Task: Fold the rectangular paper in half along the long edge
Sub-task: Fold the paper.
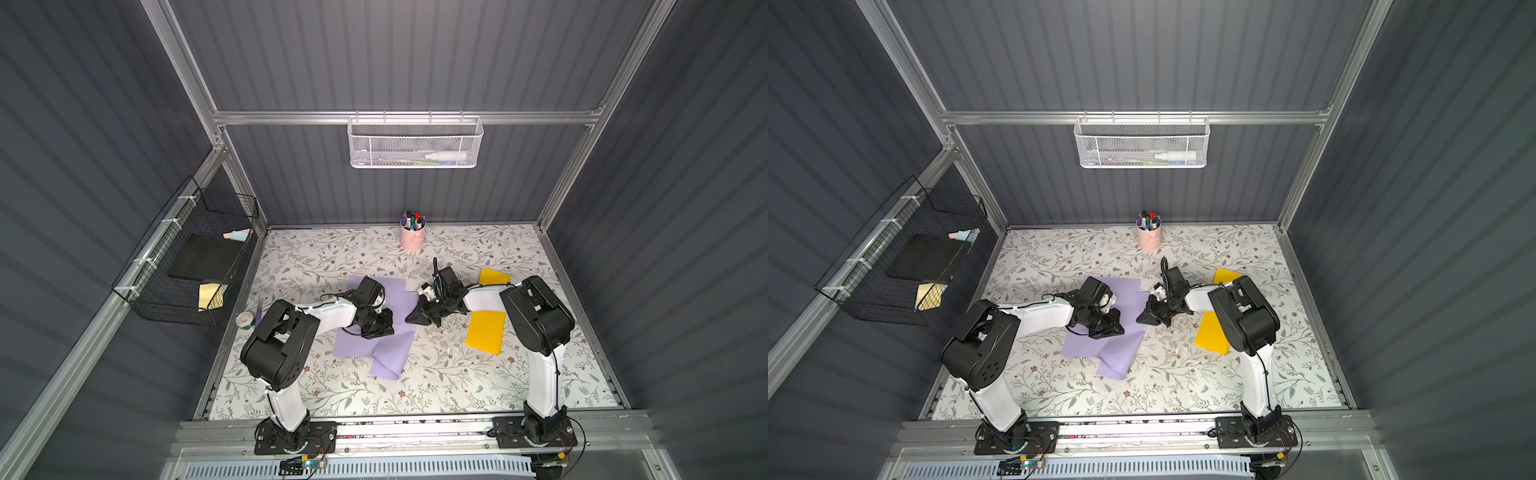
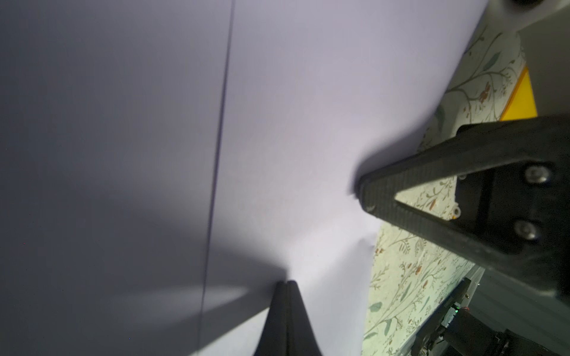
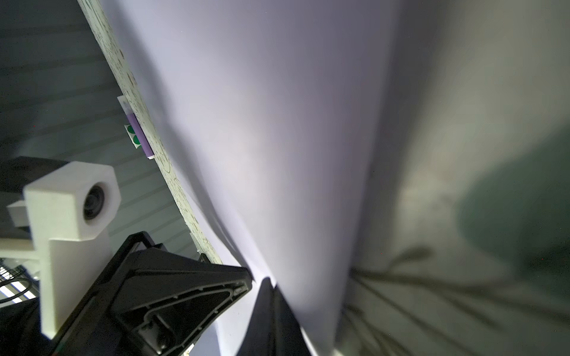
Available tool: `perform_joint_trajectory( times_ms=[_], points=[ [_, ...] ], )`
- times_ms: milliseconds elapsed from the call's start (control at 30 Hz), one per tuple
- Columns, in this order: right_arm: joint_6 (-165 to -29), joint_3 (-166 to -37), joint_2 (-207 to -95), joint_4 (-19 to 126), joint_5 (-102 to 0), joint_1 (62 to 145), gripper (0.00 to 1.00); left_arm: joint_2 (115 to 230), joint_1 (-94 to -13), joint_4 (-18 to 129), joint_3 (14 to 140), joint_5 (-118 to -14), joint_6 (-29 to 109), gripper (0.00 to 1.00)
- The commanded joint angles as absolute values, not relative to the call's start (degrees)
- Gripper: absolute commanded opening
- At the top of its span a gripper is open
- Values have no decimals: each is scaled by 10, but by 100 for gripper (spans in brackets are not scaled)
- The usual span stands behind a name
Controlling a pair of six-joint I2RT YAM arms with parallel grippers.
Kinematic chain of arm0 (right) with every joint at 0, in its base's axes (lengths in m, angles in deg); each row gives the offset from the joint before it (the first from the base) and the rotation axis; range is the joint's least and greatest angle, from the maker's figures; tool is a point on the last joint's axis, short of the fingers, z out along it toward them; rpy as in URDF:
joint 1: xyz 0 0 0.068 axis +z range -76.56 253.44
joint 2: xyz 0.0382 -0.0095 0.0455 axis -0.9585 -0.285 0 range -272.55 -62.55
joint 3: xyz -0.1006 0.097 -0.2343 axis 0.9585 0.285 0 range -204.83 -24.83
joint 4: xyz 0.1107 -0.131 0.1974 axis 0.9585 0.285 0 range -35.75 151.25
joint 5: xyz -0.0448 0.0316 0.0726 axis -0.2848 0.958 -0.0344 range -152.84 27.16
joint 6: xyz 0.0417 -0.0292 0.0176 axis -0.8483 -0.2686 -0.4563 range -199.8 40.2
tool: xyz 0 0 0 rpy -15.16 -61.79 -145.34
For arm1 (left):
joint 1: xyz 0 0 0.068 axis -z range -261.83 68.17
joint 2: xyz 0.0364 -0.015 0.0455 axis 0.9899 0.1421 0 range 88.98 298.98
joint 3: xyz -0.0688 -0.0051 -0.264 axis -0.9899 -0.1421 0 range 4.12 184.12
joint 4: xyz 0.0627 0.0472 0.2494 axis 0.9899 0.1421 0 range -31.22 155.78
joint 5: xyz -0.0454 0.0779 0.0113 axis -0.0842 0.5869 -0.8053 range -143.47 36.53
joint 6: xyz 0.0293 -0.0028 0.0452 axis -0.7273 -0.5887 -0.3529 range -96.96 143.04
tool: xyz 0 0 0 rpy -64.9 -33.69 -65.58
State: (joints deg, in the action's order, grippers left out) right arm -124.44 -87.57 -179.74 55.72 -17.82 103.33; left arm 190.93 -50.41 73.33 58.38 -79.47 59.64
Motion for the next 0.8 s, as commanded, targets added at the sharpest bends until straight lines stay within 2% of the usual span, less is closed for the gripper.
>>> perform_joint_trajectory(
  times_ms=[0,367,767],
  points=[
    [-1245,-862,-1816,575,-229,1001,0,1925,-501,797,569,-759,584,1],
    [-1249,-919,-1885,573,-232,947,0,1915,-501,799,563,-758,581,1],
    [-1214,-979,-1882,692,-288,915,0,1903,-501,804,557,-759,578,2]
  ],
)
